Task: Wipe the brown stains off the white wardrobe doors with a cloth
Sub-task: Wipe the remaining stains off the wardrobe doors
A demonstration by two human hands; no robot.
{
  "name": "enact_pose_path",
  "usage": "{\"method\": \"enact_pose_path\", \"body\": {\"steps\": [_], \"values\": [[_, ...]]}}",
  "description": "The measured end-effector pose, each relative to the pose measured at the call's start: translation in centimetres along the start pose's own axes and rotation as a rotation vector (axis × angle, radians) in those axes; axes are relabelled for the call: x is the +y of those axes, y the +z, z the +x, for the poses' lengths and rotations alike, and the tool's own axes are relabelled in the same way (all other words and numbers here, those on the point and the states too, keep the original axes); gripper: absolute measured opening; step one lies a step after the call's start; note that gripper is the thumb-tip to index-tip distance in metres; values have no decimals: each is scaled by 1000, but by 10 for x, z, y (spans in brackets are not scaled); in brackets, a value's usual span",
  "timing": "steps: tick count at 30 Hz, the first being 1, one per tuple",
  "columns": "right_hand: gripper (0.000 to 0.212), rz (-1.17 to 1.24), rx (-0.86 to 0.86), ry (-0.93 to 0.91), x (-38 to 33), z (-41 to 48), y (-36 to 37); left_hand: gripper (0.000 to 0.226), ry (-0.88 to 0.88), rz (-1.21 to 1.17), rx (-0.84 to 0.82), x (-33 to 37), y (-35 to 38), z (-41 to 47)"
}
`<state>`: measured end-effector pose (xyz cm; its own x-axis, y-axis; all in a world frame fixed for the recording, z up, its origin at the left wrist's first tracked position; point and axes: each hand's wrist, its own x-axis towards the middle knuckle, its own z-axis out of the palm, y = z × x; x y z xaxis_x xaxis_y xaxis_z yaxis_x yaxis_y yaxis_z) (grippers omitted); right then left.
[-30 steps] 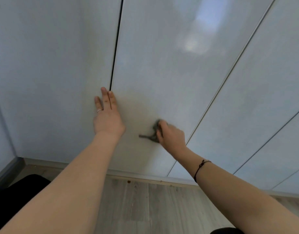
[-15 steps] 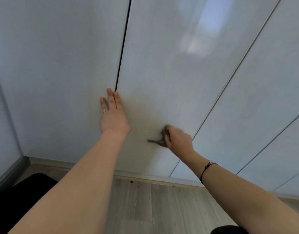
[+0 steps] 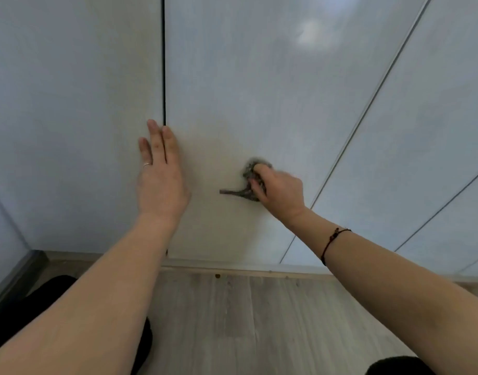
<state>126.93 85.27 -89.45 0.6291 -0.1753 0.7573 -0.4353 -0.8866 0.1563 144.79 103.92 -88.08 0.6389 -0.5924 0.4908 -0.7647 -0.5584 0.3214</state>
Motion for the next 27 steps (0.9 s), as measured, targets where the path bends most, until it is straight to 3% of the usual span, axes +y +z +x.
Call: {"method": "enact_pose_path", "body": {"steps": [3, 7, 10, 13, 18, 25, 27], "values": [[22, -74, -374, -238, 21, -78, 27, 100, 58, 82, -3, -15, 3, -3], [31, -162, -946, -185, 50, -137, 42, 98, 110, 192, -16, -25, 7, -10], [44, -155, -1147, -185, 48, -151, 53, 98, 143, 270, -38, -30, 13, -15], [36, -107, -1251, -170, 39, -153, 66, 99, 183, 337, -57, -41, 21, -21], [28, 18, -1196, -262, -28, -115, 98, 96, 245, 380, -68, -61, 25, -24], [35, 515, -574, -116, -171, -3, 123, 99, 288, 269, -13, -73, 32, -20], [35, 494, -686, -102, -172, -11, 128, 96, 304, 251, 7, -76, 31, -18]]}}
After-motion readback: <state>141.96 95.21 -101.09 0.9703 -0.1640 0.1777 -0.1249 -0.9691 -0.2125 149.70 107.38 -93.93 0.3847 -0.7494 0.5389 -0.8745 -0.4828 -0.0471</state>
